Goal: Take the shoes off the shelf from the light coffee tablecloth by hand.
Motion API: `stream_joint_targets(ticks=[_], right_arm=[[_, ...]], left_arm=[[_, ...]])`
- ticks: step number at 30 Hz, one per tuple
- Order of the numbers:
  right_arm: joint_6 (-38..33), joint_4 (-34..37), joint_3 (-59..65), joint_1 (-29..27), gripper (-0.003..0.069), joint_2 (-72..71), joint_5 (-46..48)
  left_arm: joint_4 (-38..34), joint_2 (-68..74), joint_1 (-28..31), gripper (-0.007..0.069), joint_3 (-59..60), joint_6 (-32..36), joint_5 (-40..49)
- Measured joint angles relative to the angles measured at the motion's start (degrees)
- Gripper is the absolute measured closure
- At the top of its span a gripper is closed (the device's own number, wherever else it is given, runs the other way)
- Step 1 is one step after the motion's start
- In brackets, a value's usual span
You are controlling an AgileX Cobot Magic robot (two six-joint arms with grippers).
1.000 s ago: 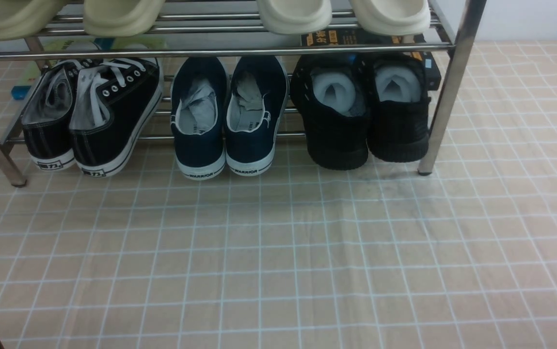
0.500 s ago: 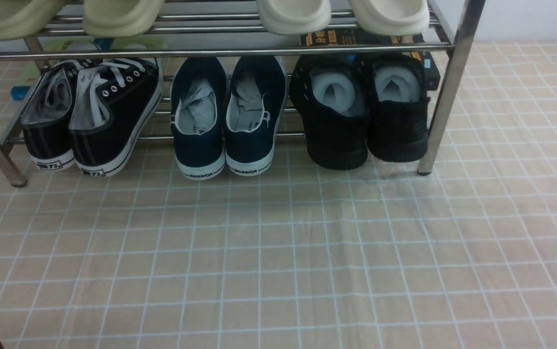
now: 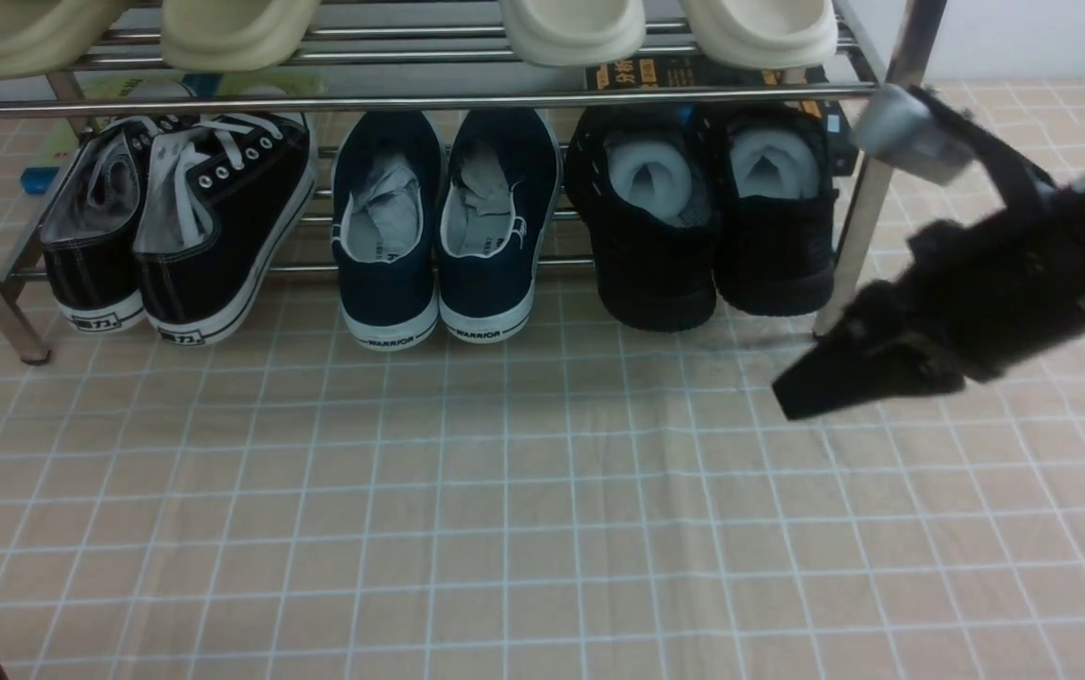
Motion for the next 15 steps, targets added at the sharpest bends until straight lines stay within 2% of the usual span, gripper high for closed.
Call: stream_joint_targets(ticks=[1,2,3,6,7,10,15], right_arm=[[1.78,-3.57,-3.37,1.55,0.0643,1.60,-0.17],[2.22,-3.57,-3.37,1.55,0.0643,2.01,-0.17],[5.90,-10.23,-9.38,4.21,0.0620,5.48,-0.26],[12.30,-19.54,-18.31,7.93,0.0556,10.79,-0.31],[12.30,-20.12,-18.95,8.18,0.0550,11.19,-0.31],[16.35,-28.72,-28.09,11.42,0.0440,17.67,-0.56],[19.01,-36.46,-38.18,13.23,0.0258,26.87,-3.52]], left_arm=[[0.00,0.00,0.00,0.0385,0.00,0.00,0.00],[0.00,0.00,0.00,0.0385,0.00,0.00,0.00],[0.00,0.00,0.00,0.0385,0.00,0.00,0.00],[0.00,0.00,0.00,0.0385,0.00,0.00,0.00],[0.00,0.00,0.00,0.0385,0.00,0.00,0.00],[0.00,0.00,0.00,0.0385,0.00,0.00,0.00],[0.00,0.00,0.00,0.0385,0.00,0.00,0.00]])
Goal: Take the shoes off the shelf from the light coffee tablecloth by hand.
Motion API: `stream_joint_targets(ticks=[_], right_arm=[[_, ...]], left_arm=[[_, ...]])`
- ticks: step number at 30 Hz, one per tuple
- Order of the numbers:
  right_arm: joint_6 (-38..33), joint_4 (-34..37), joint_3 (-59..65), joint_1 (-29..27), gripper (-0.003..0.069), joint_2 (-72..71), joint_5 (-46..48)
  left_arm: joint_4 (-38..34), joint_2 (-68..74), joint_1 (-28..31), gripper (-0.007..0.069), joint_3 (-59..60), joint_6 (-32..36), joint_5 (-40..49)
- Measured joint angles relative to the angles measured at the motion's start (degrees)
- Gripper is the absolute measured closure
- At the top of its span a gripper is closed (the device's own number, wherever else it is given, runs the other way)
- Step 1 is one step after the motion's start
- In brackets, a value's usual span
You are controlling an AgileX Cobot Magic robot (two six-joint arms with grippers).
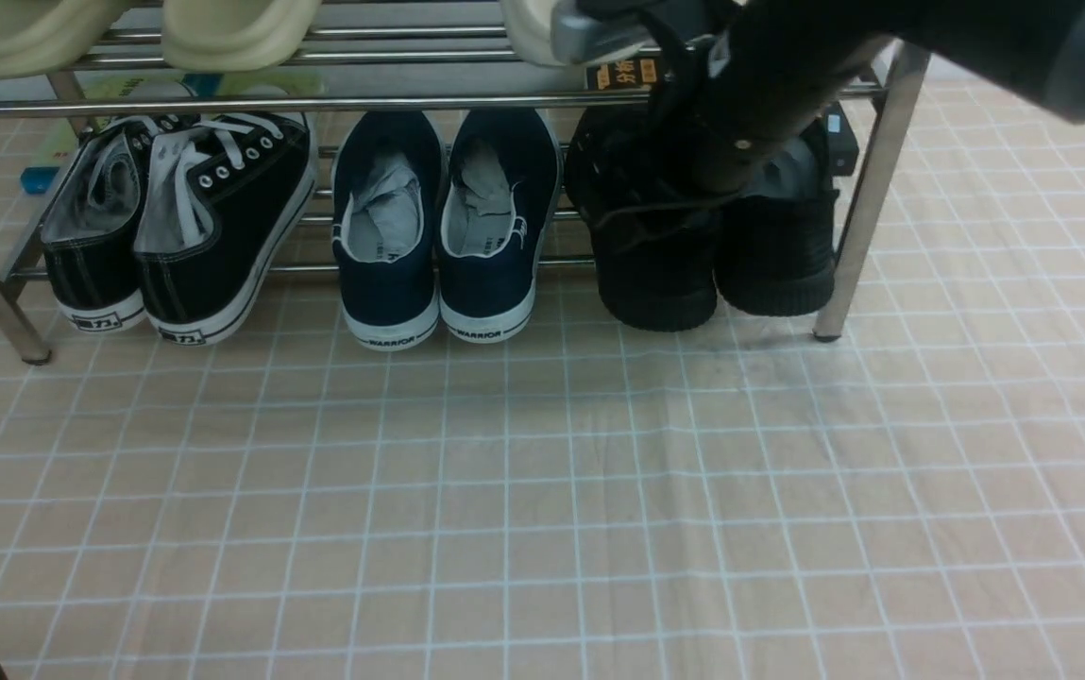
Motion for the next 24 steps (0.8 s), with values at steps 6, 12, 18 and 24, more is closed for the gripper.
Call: stream_joint_targets(ticks=[6,12,18,24], right_arm=[[1.01,-6.78,-3.09,0.00,0.0162,6.36,-5.53],[6.12,-12.71,-3.15,0.00,0.0179,9.44,-8.01],[9.05,-13.69,-3.15,0.00,0.0456,10.42,-7.51],[9.09,-12.72,-3.15,0.04,0.0657,8.61,-3.79]], left_arm=[[0.00,0.00,0.00,0.0385,0.00,0.00,0.00],[0.00,0.00,0.00,0.0385,0.00,0.00,0.00],[0.00,0.00,0.00,0.0385,0.00,0.00,0.00],[0.05,0.00,0.00,0.0385,0.00,0.00,0.00]])
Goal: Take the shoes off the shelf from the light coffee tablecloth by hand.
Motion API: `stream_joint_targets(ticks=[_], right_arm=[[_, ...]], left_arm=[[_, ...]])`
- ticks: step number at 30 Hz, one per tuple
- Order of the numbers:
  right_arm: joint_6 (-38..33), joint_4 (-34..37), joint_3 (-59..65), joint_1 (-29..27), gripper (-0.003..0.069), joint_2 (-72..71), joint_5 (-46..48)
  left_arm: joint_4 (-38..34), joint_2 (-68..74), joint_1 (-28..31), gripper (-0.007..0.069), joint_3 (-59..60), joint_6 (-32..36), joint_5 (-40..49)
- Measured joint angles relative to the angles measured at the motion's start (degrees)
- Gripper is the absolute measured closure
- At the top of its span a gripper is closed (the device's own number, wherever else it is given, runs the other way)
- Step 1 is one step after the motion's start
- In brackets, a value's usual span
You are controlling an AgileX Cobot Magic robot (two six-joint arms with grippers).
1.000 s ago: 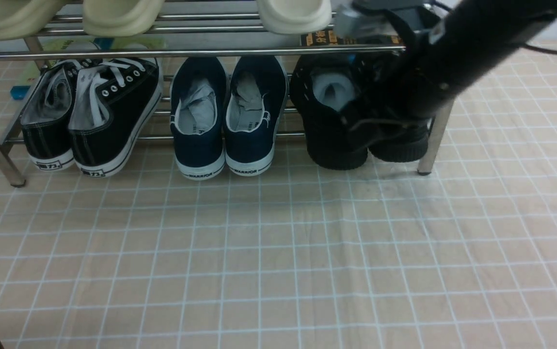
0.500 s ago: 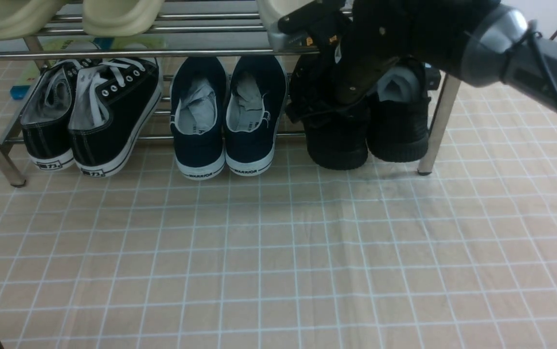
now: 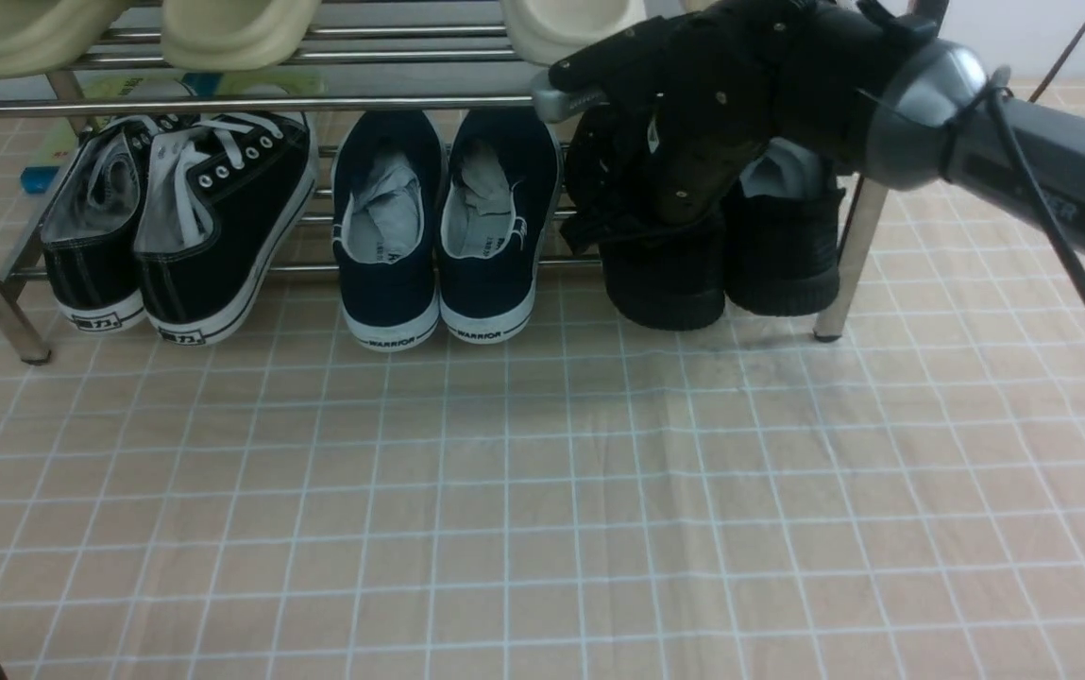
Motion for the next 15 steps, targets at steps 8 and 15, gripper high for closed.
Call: stream_joint_targets(ticks=[8,15], right_arm=[[-1.84,4.13,0.00,0.00,0.0657,-6.83,8.87],[-4.84,8.16,-0.37,0.81,0.0657,-11.36,15.65]], left_arm=[[0.00,-0.06,0.00,0.0385,0.00,0.00,0.00],[0.00,-0.06,0.00,0.0385,0.00,0.00,0.00]])
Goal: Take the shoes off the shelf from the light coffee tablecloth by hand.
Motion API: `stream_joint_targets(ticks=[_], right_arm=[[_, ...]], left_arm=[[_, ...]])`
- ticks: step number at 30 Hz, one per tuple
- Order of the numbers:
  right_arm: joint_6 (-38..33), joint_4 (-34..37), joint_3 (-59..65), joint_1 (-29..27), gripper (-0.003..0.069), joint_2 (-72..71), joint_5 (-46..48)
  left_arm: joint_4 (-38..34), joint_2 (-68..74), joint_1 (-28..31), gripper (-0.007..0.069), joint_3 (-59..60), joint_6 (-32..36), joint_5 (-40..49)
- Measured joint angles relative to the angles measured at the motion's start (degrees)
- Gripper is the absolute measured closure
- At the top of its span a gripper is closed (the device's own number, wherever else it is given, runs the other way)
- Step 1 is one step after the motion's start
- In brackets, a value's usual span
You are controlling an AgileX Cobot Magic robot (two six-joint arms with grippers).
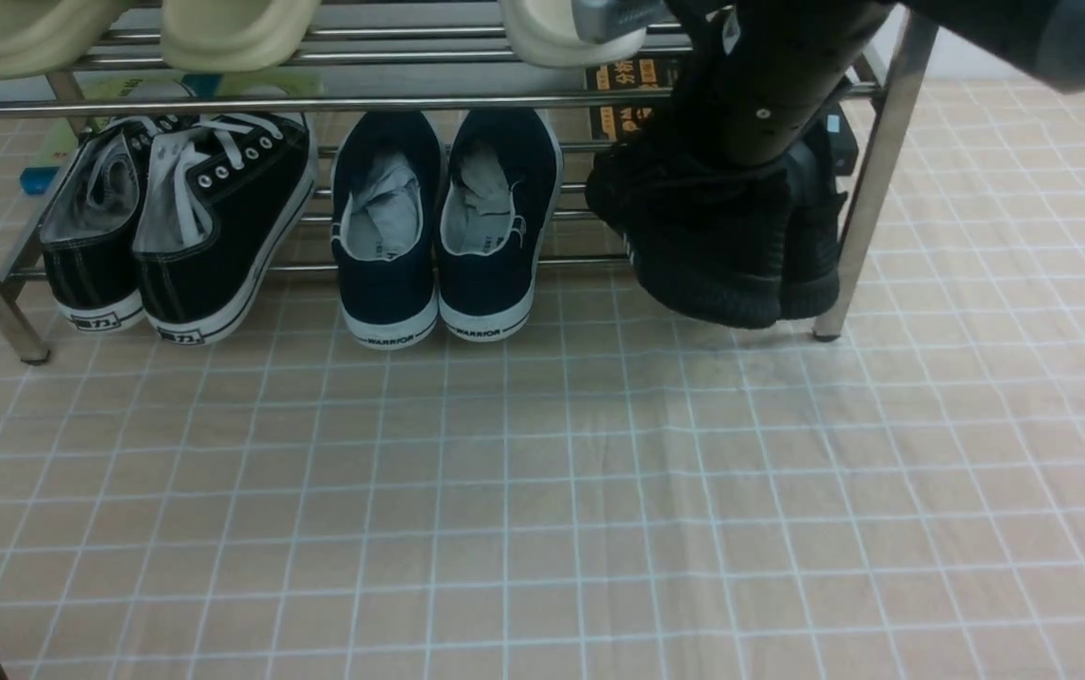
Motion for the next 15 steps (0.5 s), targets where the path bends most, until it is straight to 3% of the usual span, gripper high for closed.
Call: stream_joint_targets(ticks=[5,15], right_arm=[[-3.24,3.42,0.00,1.51,0.0657,-4.84,4.45],[-4.18,6.70,4.72,3.08,0.0655,-17.58,4.45]], left_arm=[[0.00,0.00,0.00,0.0385,0.00,0.00,0.00],[0.00,0.00,0.00,0.0385,0.00,0.00,0.00]])
